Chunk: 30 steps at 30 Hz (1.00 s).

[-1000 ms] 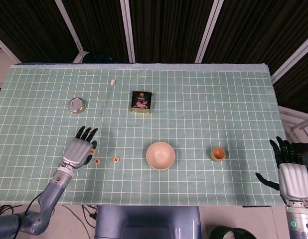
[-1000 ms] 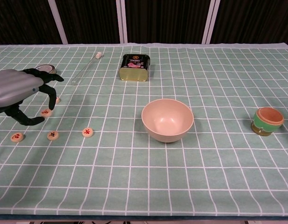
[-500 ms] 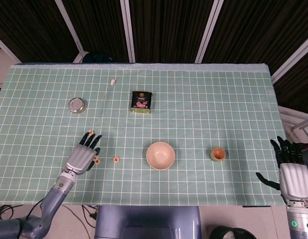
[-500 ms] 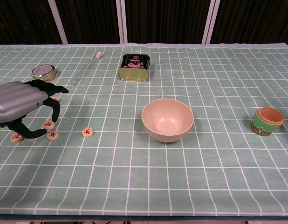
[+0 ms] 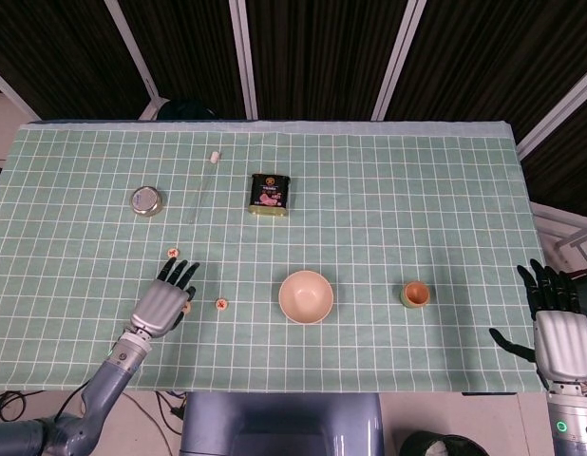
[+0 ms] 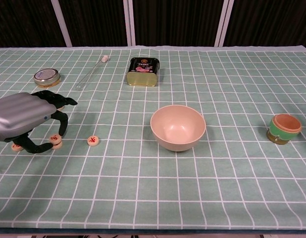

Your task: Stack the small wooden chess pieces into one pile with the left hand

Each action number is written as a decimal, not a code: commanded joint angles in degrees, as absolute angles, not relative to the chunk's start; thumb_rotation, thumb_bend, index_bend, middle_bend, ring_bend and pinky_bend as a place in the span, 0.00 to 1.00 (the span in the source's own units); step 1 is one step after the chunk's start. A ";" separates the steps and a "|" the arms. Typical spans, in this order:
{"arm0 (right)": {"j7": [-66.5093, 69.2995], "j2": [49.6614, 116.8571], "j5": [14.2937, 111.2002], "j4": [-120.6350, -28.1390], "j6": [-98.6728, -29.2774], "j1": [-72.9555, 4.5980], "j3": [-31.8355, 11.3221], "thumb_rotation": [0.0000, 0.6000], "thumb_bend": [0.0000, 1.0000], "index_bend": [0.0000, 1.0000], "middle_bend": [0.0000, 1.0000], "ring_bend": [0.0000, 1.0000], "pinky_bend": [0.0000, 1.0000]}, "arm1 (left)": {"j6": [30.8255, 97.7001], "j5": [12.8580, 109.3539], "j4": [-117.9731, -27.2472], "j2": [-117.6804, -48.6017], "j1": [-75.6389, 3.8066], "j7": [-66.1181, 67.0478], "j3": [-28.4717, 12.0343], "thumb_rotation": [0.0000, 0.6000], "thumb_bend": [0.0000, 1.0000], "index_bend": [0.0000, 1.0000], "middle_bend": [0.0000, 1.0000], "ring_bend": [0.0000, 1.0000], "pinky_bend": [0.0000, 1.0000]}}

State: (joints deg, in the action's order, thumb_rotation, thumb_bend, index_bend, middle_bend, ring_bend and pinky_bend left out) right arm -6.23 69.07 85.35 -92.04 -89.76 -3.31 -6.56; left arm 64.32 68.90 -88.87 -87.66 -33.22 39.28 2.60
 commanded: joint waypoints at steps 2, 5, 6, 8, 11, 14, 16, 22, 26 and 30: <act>-6.23 69.09 85.34 -92.04 -89.77 -3.30 -6.57 1.00 0.23 0.09 0.01 0.00 0.00 | 64.34 68.97 -88.68 -87.79 -33.06 39.90 2.44 1.00 0.33 0.50 0.04 0.00 0.00; -6.27 69.07 85.30 -92.06 -89.70 -3.30 -6.53 1.00 0.23 0.09 0.01 0.00 0.00 | 64.31 68.81 -88.43 -88.03 -32.93 40.35 2.21 1.00 0.33 0.50 0.04 0.00 0.00; -6.27 69.06 85.28 -92.07 -89.69 -3.30 -6.55 1.00 0.23 0.09 0.01 0.00 0.00 | 64.21 68.74 -88.39 -88.09 -32.91 40.45 2.16 1.00 0.33 0.50 0.04 0.00 0.00; -6.26 69.05 85.27 -92.09 -89.70 -3.30 -6.56 1.00 0.23 0.09 0.01 0.00 0.00 | 64.09 68.74 -88.31 -88.18 -32.89 40.74 2.12 1.00 0.33 0.50 0.04 0.00 0.00; -6.27 69.01 85.15 -92.17 -89.63 -3.29 -6.56 1.00 0.23 0.09 0.01 0.00 0.00 | 64.04 68.82 -88.14 -88.37 -32.82 41.24 2.07 1.00 0.33 0.49 0.04 0.00 0.00; -6.33 69.00 85.15 -92.21 -89.64 -3.29 -6.56 1.00 0.23 0.09 0.01 0.00 0.00 | 64.14 69.02 -88.17 -88.45 -32.69 41.43 1.97 1.00 0.33 0.49 0.04 0.00 0.00; -6.33 68.98 85.15 -92.22 -89.63 -3.29 -6.56 1.00 0.23 0.09 0.01 0.00 0.00 | 64.17 69.15 -88.17 -88.43 -32.60 41.56 1.95 1.00 0.33 0.49 0.04 0.00 0.00; -6.38 69.03 85.14 -92.17 -89.73 -3.28 -6.61 1.00 0.23 0.09 0.01 0.00 0.00 | 64.09 69.19 -88.27 -88.41 -32.36 42.31 1.94 1.00 0.33 0.48 0.04 0.00 0.00; -6.58 69.01 84.90 -92.25 -89.62 -3.25 -6.63 1.00 0.23 0.09 0.01 0.00 0.00 | 63.88 69.30 -88.48 -88.38 -32.28 42.63 2.02 1.00 0.33 0.48 0.04 0.00 0.00; -6.81 69.09 84.65 -92.37 -89.68 -3.22 -6.76 1.00 0.23 0.09 0.01 0.00 0.00 | 63.93 69.47 -88.71 -88.31 -32.18 43.03 1.97 1.00 0.33 0.48 0.04 0.00 0.00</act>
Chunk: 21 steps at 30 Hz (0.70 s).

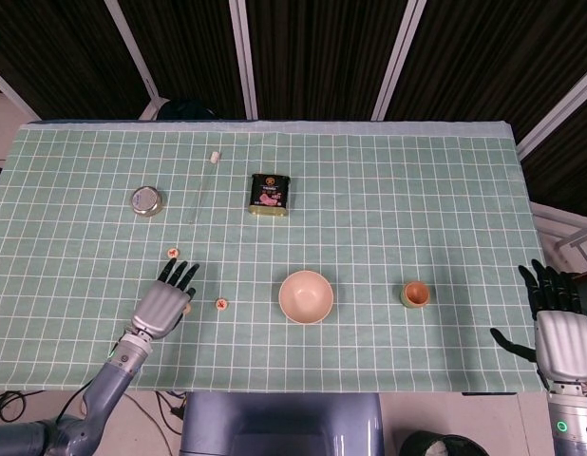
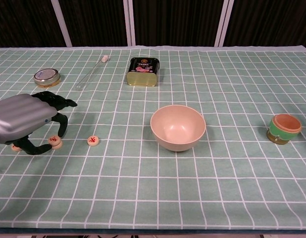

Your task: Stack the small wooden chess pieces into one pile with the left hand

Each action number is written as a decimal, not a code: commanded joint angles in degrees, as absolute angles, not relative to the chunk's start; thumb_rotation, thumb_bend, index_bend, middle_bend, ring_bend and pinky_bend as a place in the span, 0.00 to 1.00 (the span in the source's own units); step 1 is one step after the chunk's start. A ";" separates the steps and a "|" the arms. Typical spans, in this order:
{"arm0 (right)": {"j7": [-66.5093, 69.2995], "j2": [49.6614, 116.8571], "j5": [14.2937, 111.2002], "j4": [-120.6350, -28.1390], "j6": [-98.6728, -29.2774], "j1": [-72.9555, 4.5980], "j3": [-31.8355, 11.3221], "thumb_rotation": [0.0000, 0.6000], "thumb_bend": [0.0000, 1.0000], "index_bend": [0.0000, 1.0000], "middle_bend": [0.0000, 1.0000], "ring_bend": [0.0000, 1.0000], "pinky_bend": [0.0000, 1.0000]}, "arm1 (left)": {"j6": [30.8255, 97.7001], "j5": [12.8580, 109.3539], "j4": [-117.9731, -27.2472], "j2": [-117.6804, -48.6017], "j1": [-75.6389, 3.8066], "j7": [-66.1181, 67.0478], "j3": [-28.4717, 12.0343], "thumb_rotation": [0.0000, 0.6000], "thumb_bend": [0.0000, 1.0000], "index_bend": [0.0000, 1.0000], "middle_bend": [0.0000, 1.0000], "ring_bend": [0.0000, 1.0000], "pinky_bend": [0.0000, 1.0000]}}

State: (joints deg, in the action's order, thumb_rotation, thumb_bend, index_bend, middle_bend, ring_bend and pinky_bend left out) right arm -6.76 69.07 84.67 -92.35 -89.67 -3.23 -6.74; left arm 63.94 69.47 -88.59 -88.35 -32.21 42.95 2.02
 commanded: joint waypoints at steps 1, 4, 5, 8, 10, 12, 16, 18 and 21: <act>-6.84 69.09 84.65 -92.38 -89.68 -3.22 -6.75 1.00 0.23 0.09 0.01 0.00 0.00 | 63.93 69.47 -88.80 -88.28 -32.16 43.13 1.93 1.00 0.33 0.47 0.04 0.00 0.00; -6.88 69.10 84.66 -92.41 -89.70 -3.21 -6.75 1.00 0.23 0.09 0.01 0.00 0.00 | 64.03 69.44 -89.02 -88.21 -32.09 43.57 1.83 1.00 0.33 0.46 0.04 0.00 0.00; -6.87 69.09 84.68 -92.41 -89.69 -3.21 -6.73 1.00 0.23 0.09 0.01 0.00 0.00 | 64.05 69.40 -89.07 -88.18 -32.05 43.71 1.82 1.00 0.33 0.46 0.04 0.00 0.00; -6.89 69.09 84.63 -92.44 -89.66 -3.21 -6.73 1.00 0.23 0.09 0.01 0.00 0.00 | 63.89 69.19 -89.26 -88.11 -32.02 44.22 1.84 1.00 0.32 0.46 0.04 0.00 0.00; -6.90 69.08 84.63 -92.46 -89.67 -3.21 -6.75 1.00 0.23 0.09 0.01 0.00 0.00 | 63.74 69.14 -89.33 -88.10 -32.03 44.51 1.88 1.00 0.32 0.45 0.04 0.00 0.00; -6.99 69.08 84.56 -92.46 -89.64 -3.20 -6.76 1.00 0.23 0.09 0.01 0.00 0.00 | 63.73 69.15 -89.33 -88.18 -32.02 44.66 1.82 1.00 0.32 0.45 0.04 0.00 0.00; -7.05 69.07 84.55 -92.48 -89.66 -3.20 -6.77 1.00 0.23 0.09 0.01 0.00 0.00 | 63.69 68.98 -89.36 -88.27 -32.03 45.17 1.69 1.00 0.32 0.44 0.04 0.00 0.00; -7.01 69.07 84.52 -92.49 -89.65 -3.20 -6.78 1.00 0.23 0.09 0.01 0.00 0.00 | 63.64 68.88 -89.42 -88.27 -32.04 45.55 1.68 1.00 0.32 0.43 0.04 0.00 0.00; -7.05 69.07 84.52 -92.47 -89.64 -3.20 -6.78 1.00 0.23 0.09 0.01 0.00 0.00 | 63.66 68.76 -89.59 -88.25 -32.02 45.78 1.57 1.00 0.32 0.42 0.04 0.00 0.00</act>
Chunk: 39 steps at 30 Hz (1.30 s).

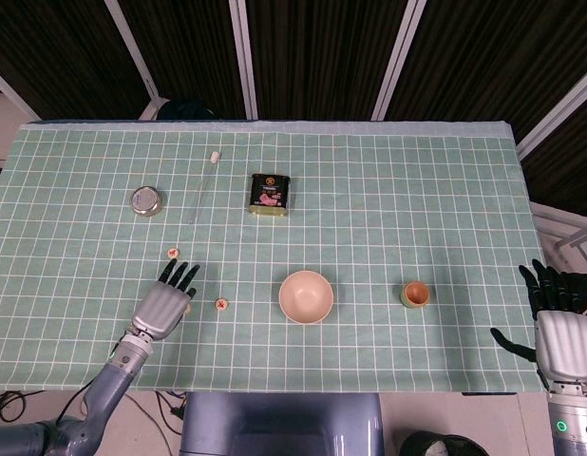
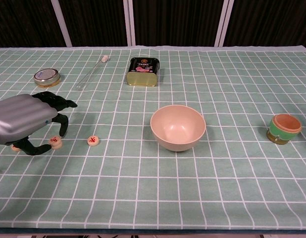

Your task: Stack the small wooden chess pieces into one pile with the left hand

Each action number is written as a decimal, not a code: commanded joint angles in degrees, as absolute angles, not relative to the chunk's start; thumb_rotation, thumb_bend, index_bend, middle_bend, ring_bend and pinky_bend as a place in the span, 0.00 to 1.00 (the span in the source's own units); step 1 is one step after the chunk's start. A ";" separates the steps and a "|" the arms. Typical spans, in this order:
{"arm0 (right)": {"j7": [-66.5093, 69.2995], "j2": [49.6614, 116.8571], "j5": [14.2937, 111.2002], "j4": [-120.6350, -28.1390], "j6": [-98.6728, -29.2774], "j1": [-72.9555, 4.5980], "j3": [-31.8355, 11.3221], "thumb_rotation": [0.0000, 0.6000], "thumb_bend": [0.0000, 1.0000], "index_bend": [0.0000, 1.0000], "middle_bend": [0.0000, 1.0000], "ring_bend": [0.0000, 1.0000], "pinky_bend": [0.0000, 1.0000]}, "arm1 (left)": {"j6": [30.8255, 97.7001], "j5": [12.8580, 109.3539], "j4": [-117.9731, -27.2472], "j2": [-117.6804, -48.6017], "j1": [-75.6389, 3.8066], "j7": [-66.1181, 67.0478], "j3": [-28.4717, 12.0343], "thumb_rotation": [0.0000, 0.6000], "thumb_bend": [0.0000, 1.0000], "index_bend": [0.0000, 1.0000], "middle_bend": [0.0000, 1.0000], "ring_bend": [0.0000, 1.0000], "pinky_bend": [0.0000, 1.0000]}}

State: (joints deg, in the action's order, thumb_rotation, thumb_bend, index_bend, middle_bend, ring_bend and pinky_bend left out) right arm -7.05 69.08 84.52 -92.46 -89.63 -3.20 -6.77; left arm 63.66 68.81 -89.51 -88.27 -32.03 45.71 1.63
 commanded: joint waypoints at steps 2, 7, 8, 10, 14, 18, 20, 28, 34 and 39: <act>-7.09 69.05 84.50 -92.54 -89.63 -3.21 -6.81 1.00 0.23 0.09 0.01 0.00 0.00 | 63.61 68.72 -89.72 -88.20 -32.02 45.81 1.54 1.00 0.32 0.41 0.04 0.00 0.00; -7.15 69.05 84.46 -92.54 -89.65 -3.20 -6.82 1.00 0.23 0.09 0.01 0.00 0.00 | 64.66 69.99 -91.81 -87.23 -31.93 45.52 1.27 1.00 0.32 0.39 0.03 0.00 0.00; -7.15 69.05 84.45 -92.55 -89.60 -3.21 -6.80 1.00 0.23 0.09 0.01 0.00 0.00 | 65.23 70.60 -92.79 -86.83 -31.87 45.32 1.12 1.00 0.32 0.39 0.03 0.00 0.00; -7.21 69.08 84.44 -92.55 -89.54 -3.24 -6.80 1.00 0.23 0.09 0.01 0.00 0.00 | 66.56 72.18 -95.14 -85.94 -31.85 44.68 0.56 1.00 0.31 0.39 0.03 0.00 0.00; -7.24 69.14 84.41 -92.54 -89.56 -3.25 -6.83 1.00 0.23 0.09 0.01 0.00 0.00 | 67.11 73.35 -98.01 -85.43 -32.81 45.10 -1.11 1.00 0.26 0.38 0.03 0.00 0.00; -7.09 69.11 84.37 -92.65 -89.57 -3.23 -6.85 1.00 0.23 0.09 0.01 0.00 0.00 | 64.56 70.48 -98.16 -87.01 -35.19 47.54 -3.51 1.00 0.21 0.37 0.03 0.00 0.00; -7.09 69.10 84.41 -92.62 -89.66 -3.22 -6.89 1.00 0.23 0.09 0.01 0.00 0.00 | 62.87 68.00 -97.71 -88.41 -36.58 48.89 -4.71 1.00 0.20 0.37 0.03 0.00 0.00; -7.04 69.02 83.94 -92.61 -89.63 -3.17 -7.09 1.00 0.23 0.09 0.01 0.00 0.00 | 60.19 60.09 -93.85 -94.15 -39.96 53.37 -6.08 1.00 0.20 0.38 0.03 0.00 0.00; -7.05 69.16 83.76 -92.57 -89.69 -3.17 -7.22 1.00 0.23 0.09 0.01 0.00 0.00 | 60.46 58.88 -91.80 -95.23 -40.36 53.43 -5.17 1.00 0.20 0.41 0.03 0.00 0.00; -7.10 69.21 83.70 -92.54 -89.70 -3.17 -7.26 1.00 0.23 0.09 0.01 0.00 0.00 | 60.83 58.76 -90.93 -95.68 -40.73 53.46 -4.59 1.00 0.21 0.44 0.03 0.00 0.00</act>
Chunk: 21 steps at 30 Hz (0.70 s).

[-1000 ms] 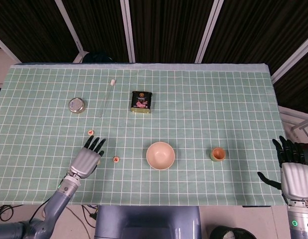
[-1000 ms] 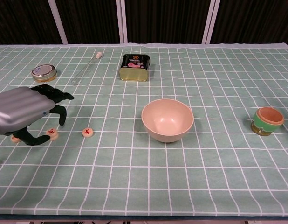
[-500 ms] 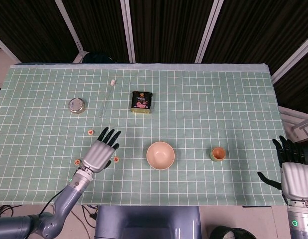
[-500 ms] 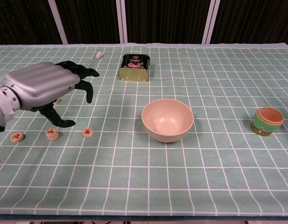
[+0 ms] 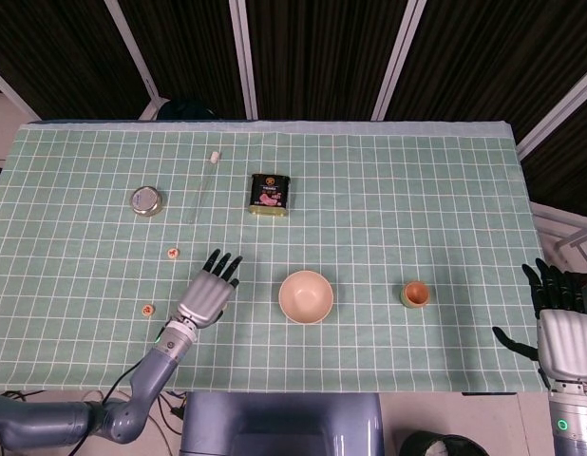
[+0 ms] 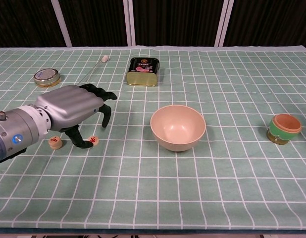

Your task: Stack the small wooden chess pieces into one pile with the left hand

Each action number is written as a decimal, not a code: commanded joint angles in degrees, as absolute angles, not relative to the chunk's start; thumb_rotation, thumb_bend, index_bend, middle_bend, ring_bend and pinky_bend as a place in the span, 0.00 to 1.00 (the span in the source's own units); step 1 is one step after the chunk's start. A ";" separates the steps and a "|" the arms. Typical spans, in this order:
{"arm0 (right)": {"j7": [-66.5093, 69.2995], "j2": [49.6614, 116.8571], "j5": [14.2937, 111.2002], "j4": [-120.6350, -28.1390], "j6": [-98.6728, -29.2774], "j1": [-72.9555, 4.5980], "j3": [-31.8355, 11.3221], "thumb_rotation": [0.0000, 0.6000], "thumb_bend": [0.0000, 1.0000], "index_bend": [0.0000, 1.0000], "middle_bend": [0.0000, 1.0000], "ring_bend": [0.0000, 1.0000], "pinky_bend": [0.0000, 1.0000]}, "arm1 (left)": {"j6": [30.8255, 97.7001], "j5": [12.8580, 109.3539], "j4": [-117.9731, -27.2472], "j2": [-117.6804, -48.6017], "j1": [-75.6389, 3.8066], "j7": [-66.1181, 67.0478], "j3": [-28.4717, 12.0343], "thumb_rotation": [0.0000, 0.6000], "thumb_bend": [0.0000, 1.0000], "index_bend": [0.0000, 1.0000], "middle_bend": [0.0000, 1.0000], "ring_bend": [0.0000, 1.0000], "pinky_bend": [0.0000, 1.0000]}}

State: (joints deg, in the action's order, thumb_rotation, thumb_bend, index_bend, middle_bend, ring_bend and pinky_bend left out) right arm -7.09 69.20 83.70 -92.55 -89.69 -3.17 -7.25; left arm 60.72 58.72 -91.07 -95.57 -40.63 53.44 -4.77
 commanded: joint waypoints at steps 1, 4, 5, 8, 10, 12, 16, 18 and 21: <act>-7.13 69.23 83.70 -92.54 -89.73 -3.16 -7.27 1.00 0.23 0.09 0.01 0.00 0.00 | 60.89 58.77 -90.85 -95.72 -40.78 53.46 -4.44 1.00 0.21 0.44 0.03 0.00 0.00; -7.14 69.24 83.64 -92.58 -89.71 -3.15 -7.27 1.00 0.23 0.09 0.01 0.00 0.00 | 60.99 58.65 -90.54 -95.87 -40.94 53.59 -4.02 1.00 0.21 0.44 0.03 0.00 0.00; -7.16 69.24 83.61 -92.60 -89.70 -3.14 -7.27 1.00 0.23 0.09 0.01 0.00 0.00 | 61.01 58.53 -90.45 -95.91 -40.99 53.70 -3.87 1.00 0.21 0.44 0.03 0.00 0.00; -7.18 69.25 83.58 -92.62 -89.70 -3.14 -7.28 1.00 0.23 0.09 0.01 0.00 0.00 | 61.10 58.13 -90.16 -96.03 -41.10 53.97 -3.49 1.00 0.21 0.44 0.03 0.00 0.00; -7.19 69.25 83.56 -92.63 -89.68 -3.14 -7.27 1.00 0.23 0.09 0.01 0.00 0.00 | 61.14 57.98 -89.95 -96.14 -41.18 54.06 -3.27 1.00 0.21 0.45 0.03 0.00 0.00; -7.18 69.25 83.52 -92.64 -89.67 -3.13 -7.28 1.00 0.23 0.09 0.01 0.00 0.00 | 61.22 57.99 -89.82 -96.24 -41.27 54.07 -3.08 1.00 0.22 0.45 0.03 0.00 0.00; -7.11 69.24 83.47 -92.69 -89.63 -3.13 -7.30 1.00 0.23 0.09 0.01 0.00 0.00 | 61.23 58.34 -89.75 -96.31 -41.53 53.96 -2.71 1.00 0.26 0.48 0.04 0.00 0.00; -7.07 69.22 83.46 -92.72 -89.62 -3.13 -7.30 1.00 0.23 0.09 0.01 0.00 0.00 | 61.36 58.52 -89.71 -96.34 -41.58 53.94 -2.58 1.00 0.27 0.48 0.04 0.00 0.00; -7.07 69.23 83.45 -92.74 -89.62 -3.11 -7.29 1.00 0.23 0.09 0.01 0.00 0.00 | 61.46 58.29 -89.56 -96.39 -41.65 54.11 -2.37 1.00 0.27 0.48 0.04 0.00 0.00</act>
State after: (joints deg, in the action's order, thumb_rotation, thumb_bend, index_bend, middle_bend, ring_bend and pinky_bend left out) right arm -7.07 69.23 83.44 -92.74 -89.62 -3.11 -7.29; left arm 61.44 58.35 -89.61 -96.38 -41.63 54.03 -2.43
